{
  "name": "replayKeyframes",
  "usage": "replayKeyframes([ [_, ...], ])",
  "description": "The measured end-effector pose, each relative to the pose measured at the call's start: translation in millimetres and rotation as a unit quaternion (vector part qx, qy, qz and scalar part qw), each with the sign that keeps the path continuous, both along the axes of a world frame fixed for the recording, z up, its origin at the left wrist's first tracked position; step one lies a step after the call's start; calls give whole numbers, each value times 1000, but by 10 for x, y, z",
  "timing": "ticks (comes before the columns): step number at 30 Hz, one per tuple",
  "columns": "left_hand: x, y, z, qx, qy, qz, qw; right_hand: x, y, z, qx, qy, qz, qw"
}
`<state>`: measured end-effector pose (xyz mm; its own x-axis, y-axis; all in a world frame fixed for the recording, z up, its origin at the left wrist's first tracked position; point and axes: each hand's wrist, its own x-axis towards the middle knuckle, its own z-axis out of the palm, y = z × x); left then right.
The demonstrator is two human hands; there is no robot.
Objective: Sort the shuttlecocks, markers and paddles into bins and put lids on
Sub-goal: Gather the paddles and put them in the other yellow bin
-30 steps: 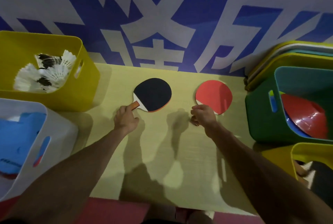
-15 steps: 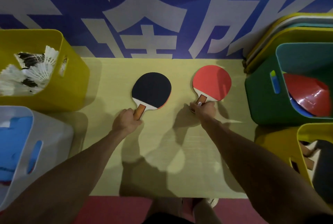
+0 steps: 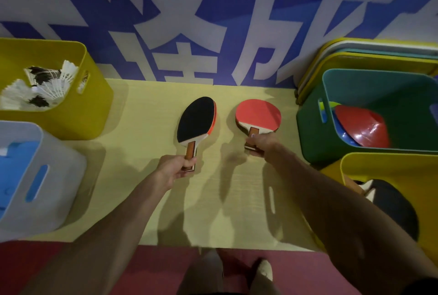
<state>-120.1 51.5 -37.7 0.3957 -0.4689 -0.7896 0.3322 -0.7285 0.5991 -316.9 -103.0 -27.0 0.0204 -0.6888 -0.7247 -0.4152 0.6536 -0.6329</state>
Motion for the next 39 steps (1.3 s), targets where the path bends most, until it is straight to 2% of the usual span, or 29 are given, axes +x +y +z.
replayKeyframes([
  [3, -246, 113, 132, -37, -1, 46, 998, -111, -17, 270, -16, -23, 47, 998],
  [8, -625, 138, 462, -113, 7, 122, 986, -396, 28, 729, -86, 13, 160, 983],
  [12, -1027, 146, 785, -164, -25, 157, 973, -755, 5, 1083, -125, 4, 232, 965],
  [16, -1490, 209, 1099, -219, -76, 174, 957, -1153, 8, 1414, -186, -6, 246, 951],
  [22, -2126, 335, 1446, -272, -182, 67, 943, -1913, -117, 1760, -243, 13, 180, 953],
  [25, -2379, 363, 1501, -259, -218, -21, 941, -2339, -214, 1868, -244, -9, 125, 962],
  [28, -2638, 335, 1562, -222, -263, -115, 932, -2746, -292, 1896, -221, -41, 24, 974],
  [31, -2894, 243, 1586, -185, -333, -205, 901, -3101, -299, 1904, -212, -80, -50, 973],
  [34, -3095, 135, 1574, -152, -405, -289, 854, -3393, -276, 1909, -204, -109, -99, 968],
  [39, -3275, -10, 1642, -85, -542, -440, 711, -3775, -261, 1930, -212, -124, -150, 958],
])
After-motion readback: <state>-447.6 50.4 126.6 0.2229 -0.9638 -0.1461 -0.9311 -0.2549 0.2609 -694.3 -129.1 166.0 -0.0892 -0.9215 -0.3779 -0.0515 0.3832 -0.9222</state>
